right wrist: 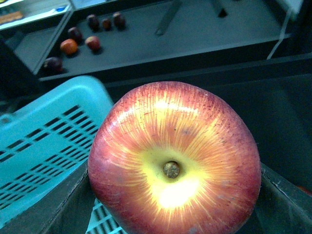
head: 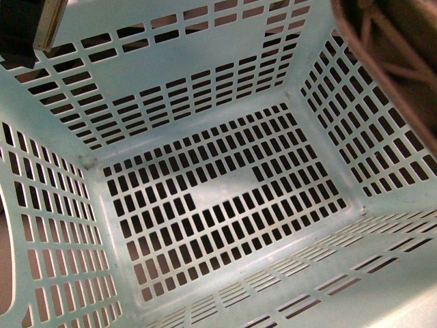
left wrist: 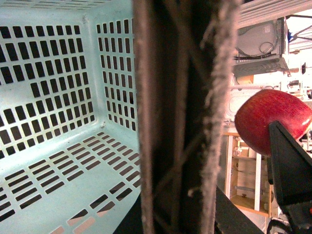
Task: Pick apple with right arm and hold basket with left
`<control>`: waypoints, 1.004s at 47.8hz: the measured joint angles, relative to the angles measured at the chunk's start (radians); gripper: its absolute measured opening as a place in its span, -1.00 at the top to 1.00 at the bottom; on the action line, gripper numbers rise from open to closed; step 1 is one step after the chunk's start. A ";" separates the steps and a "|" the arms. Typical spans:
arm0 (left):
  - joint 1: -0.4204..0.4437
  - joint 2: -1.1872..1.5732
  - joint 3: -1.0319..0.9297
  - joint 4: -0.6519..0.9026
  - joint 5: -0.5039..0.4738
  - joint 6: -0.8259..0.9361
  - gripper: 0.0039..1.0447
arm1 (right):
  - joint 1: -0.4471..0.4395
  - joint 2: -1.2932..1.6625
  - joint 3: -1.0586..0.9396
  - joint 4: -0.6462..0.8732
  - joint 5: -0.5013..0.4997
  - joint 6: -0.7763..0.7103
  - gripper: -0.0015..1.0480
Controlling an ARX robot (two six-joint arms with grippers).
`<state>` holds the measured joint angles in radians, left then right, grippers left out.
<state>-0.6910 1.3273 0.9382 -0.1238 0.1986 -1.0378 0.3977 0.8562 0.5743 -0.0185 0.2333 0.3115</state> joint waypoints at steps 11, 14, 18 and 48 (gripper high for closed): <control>0.000 0.000 0.000 0.000 0.000 0.000 0.88 | 0.167 0.103 -0.016 0.036 0.069 0.042 -0.52; 0.000 0.000 0.000 0.000 0.000 0.000 0.88 | 0.177 0.117 -0.020 0.036 0.084 0.045 -0.52; 0.000 0.000 0.000 0.000 0.000 0.001 0.88 | 0.179 0.124 -0.028 0.035 0.094 0.054 -0.64; 0.000 0.002 -0.004 0.000 0.004 0.010 0.88 | 0.052 -0.092 -0.063 -0.012 0.328 0.054 -0.83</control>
<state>-0.6910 1.3293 0.9340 -0.1238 0.2024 -1.0275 0.4496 0.7643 0.5117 -0.0303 0.5610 0.3656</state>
